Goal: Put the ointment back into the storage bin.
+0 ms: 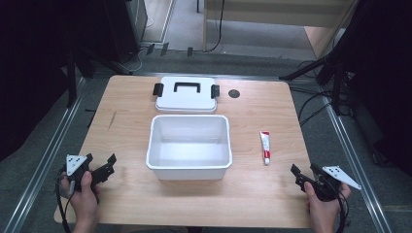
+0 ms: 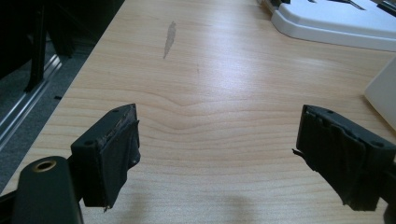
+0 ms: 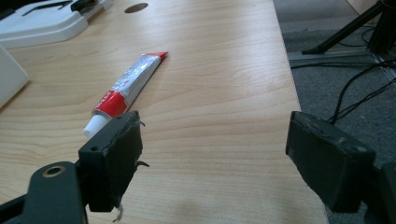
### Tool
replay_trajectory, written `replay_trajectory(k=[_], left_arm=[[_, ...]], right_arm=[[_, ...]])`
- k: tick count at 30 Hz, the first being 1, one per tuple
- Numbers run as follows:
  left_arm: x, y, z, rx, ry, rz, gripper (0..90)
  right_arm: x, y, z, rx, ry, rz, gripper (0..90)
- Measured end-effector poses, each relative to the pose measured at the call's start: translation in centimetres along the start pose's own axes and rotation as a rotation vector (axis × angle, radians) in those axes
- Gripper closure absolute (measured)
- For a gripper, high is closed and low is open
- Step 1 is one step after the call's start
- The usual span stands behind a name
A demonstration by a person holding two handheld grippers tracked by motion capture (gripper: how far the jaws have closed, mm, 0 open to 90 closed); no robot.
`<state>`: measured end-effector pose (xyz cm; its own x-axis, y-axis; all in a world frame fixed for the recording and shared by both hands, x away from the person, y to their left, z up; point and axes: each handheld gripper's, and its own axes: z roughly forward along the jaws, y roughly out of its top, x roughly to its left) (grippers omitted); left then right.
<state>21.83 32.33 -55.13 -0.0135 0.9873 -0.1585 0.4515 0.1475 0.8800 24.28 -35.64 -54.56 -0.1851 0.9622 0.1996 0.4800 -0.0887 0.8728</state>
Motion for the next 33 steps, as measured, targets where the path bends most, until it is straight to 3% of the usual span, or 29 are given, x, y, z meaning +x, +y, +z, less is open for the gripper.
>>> replay_trajectory(k=[7,8,9,10,13,14,15,16,17,18,19,20,21,25,26,27,28,29,32,33], left_arm=[[0.0,0.0,0.1,0.004,0.003,-0.002,14.0],[0.0,0.0,0.1,0.004,0.002,-0.002,14.1],[0.0,0.0,0.1,0.004,0.002,-0.002,14.1],[0.0,0.0,0.1,0.004,0.001,-0.003,14.1],[0.0,0.0,0.1,0.003,-0.004,-0.006,14.1],[0.0,0.0,0.1,0.003,-0.004,-0.005,14.1],[0.0,0.0,0.1,0.003,-0.004,-0.004,14.1],[0.0,0.0,0.1,0.004,-0.003,-0.002,14.0],[0.0,0.0,0.1,0.004,-0.002,-0.002,14.0],[0.0,0.0,0.1,0.005,-0.003,0.000,14.1],[0.0,0.0,0.1,0.005,-0.003,0.000,14.1],[0.0,0.0,0.1,0.006,-0.002,0.000,14.1],[0.0,0.0,0.1,0.008,-0.003,-0.001,14.1],[0.0,0.1,0.1,0.009,-0.003,-0.005,14.1],[0.0,0.1,0.1,0.009,-0.004,-0.002,14.1],[0.0,0.1,0.1,0.009,-0.004,-0.002,14.1],[0.0,0.1,0.1,0.010,-0.004,-0.005,14.0],[0.0,0.1,0.1,0.010,-0.004,-0.005,14.1],[0.1,0.1,0.2,0.009,-0.008,-0.010,14.0],[0.1,0.1,0.2,0.009,-0.008,-0.010,14.1]], right_arm=[[0.4,0.1,0.2,0.040,-0.043,-0.015,21.5],[0.5,0.3,0.3,0.073,-0.054,-0.027,22.4],[0.5,0.3,0.3,0.073,-0.054,-0.027,22.4],[0.8,0.5,0.3,0.120,-0.084,-0.053,22.5],[1.1,1.0,0.1,0.156,-0.084,-0.076,22.5],[1.6,1.7,-0.1,0.203,-0.089,-0.118,22.4],[1.6,1.7,-0.1,0.203,-0.089,-0.118,22.4],[2.0,2.6,-0.2,0.263,-0.086,-0.151,22.7],[2.0,2.6,-0.2,0.263,-0.086,-0.151,22.7],[2.3,3.4,0.0,0.341,-0.103,-0.183,23.0],[2.3,3.4,0.0,0.341,-0.103,-0.183,23.0],[2.6,4.0,0.3,0.426,-0.105,-0.209,22.9],[2.6,4.0,0.3,0.426,-0.105,-0.209,22.9],[3.3,4.8,1.5,0.598,-0.061,-0.258,19.8],[3.7,4.9,2.1,0.681,-0.048,-0.275,17.9],[3.7,4.9,2.1,0.681,-0.048,-0.275,17.9],[4.0,5.1,2.8,0.748,-0.042,-0.275,16.9],[4.0,5.1,2.8,0.748,-0.042,-0.275,16.9],[4.8,5.5,4.2,0.867,-0.064,-0.295,15.9],[4.8,5.5,4.2,0.867,-0.064,-0.295,15.9]])
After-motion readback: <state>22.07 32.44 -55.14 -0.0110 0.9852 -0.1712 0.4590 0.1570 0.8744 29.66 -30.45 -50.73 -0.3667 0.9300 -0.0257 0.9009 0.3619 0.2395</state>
